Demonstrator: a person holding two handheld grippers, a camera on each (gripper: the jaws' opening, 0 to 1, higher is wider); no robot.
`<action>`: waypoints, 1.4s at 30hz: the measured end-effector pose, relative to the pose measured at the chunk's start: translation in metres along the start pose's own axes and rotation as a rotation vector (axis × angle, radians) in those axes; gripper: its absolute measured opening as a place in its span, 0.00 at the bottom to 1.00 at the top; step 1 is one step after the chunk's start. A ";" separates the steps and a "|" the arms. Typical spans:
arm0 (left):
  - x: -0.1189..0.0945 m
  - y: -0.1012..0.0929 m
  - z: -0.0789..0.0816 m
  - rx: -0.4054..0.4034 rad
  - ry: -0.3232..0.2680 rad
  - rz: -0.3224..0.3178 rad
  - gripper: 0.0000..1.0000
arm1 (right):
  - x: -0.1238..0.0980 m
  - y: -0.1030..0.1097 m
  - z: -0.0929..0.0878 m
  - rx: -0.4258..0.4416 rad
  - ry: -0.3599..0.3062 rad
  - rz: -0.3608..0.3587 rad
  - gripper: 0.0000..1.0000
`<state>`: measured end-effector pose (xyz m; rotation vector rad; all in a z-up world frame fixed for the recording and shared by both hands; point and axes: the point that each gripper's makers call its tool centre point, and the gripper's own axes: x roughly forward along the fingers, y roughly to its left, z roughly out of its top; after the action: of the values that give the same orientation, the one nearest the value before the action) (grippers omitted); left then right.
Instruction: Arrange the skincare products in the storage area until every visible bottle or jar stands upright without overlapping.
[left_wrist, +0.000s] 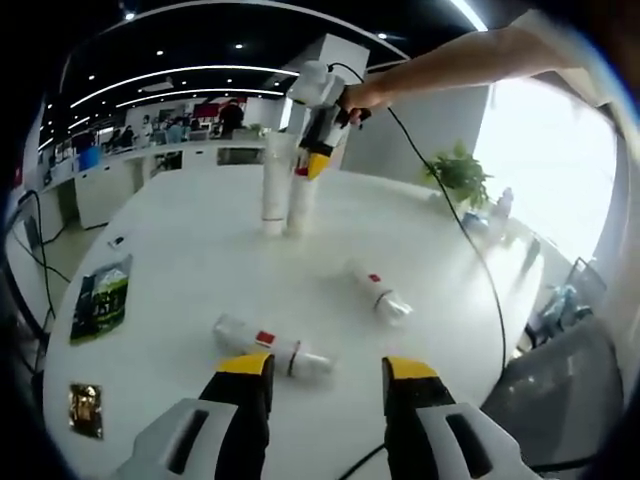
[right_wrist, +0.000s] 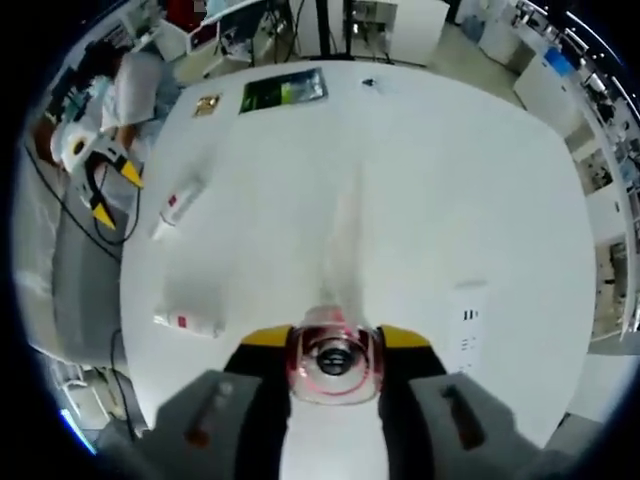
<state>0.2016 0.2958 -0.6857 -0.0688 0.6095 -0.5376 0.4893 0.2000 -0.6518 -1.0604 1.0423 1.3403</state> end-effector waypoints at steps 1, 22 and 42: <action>0.000 0.000 0.000 0.001 0.000 0.000 0.45 | -0.001 0.000 0.001 -0.009 -0.006 -0.004 0.32; -0.002 -0.019 0.009 -0.018 -0.034 -0.072 0.45 | -0.090 0.025 -0.043 0.283 -0.303 -0.293 0.86; -0.024 -0.012 0.075 -0.036 -0.137 -0.058 0.57 | -0.116 0.205 -0.041 0.582 -0.787 -0.398 0.86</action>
<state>0.2222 0.2905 -0.6090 -0.1559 0.4847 -0.5735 0.2877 0.1275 -0.5453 -0.2241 0.5200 0.9027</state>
